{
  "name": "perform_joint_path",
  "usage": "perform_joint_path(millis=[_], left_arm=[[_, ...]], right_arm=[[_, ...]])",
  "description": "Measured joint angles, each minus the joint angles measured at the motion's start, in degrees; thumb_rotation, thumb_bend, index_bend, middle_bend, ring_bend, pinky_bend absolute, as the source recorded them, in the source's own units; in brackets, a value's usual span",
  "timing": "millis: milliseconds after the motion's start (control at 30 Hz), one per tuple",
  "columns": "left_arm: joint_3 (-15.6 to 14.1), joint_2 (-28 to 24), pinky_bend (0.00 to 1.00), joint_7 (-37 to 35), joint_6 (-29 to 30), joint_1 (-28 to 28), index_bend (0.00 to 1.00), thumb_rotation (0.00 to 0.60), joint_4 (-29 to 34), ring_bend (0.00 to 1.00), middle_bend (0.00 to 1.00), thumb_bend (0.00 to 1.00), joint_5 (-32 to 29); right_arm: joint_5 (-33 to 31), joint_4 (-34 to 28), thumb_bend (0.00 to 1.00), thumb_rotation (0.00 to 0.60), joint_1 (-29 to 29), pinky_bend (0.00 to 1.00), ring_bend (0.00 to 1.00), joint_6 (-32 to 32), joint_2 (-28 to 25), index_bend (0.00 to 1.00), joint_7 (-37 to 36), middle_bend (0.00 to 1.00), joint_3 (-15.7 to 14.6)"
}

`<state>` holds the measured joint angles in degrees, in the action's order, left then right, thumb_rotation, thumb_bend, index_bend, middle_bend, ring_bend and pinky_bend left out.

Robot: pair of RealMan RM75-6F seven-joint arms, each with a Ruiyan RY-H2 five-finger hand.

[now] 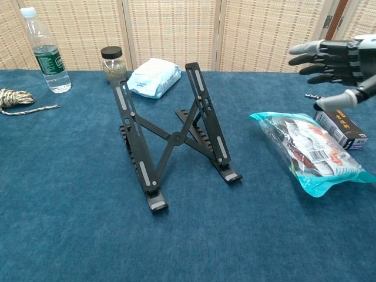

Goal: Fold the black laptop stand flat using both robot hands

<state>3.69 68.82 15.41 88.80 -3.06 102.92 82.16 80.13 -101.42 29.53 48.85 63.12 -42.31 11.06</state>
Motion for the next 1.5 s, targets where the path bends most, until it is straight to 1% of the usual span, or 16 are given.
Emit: perform_joint_path(millis=[133,267,500,767,1067,1300,1400,1500], left_arm=[[-0.07,-0.04,0.0,0.0,-0.17,0.06,0.03,0.6,-0.01,0.0,0.0,0.25,-0.2],[-0.13,-0.18,0.0,-0.06,0.08,0.21,0.03,0.6,0.15,0.0,0.0,0.25,0.02],[-0.28,-0.31,0.0,0.08,0.3,0.49,0.03,0.6,0.36,0.0,0.0,0.25,0.07],[-0.39,-0.4,0.0,0.0,0.42,0.68,0.03,0.6,0.4,0.0,0.0,0.25,0.26],[-0.45,-0.53,0.0,-0.64,0.53,0.89,0.03,0.6,0.02,0.0,0.0,0.25,0.42],[-0.45,-0.86,0.0,-1.47,0.83,1.29,0.03,0.6,-0.45,0.0,0.0,0.25,0.26],[-0.44,-1.02,0.0,-1.92,1.05,1.53,0.03,0.6,-0.69,0.0,0.0,0.25,0.19],[-0.5,-1.13,0.0,-2.31,1.29,1.8,0.03,0.6,-0.9,0.0,0.0,0.25,0.18]], right_arm=[[-3.63,1.86,0.0,0.6,3.88,0.03,0.0,-5.28,2.54,0.02,-5.72,0.06,2.23],[-7.04,4.44,0.0,0.6,7.3,0.03,0.0,-9.26,5.62,0.02,-9.48,0.06,4.46],[-12.21,9.0,0.0,0.6,11.3,0.03,0.0,-14.0,10.27,0.02,-11.92,0.06,7.32],[-16.33,14.38,0.0,0.6,15.15,0.03,0.0,-18.08,16.37,0.02,-12.69,0.05,9.74],[-19.22,20.02,0.0,0.6,19.09,0.03,0.0,-21.23,22.62,0.02,-11.0,0.06,11.75],[-19.84,21.89,0.0,0.6,21.25,0.03,0.0,-22.45,26.33,0.02,-9.55,0.06,13.47],[-19.39,21.45,0.0,0.6,21.41,0.03,0.0,-22.6,26.81,0.02,-9.06,0.06,13.93],[-18.59,20.53,0.0,0.6,20.62,0.03,0.0,-21.87,26.8,0.02,-8.89,0.09,14.14]])
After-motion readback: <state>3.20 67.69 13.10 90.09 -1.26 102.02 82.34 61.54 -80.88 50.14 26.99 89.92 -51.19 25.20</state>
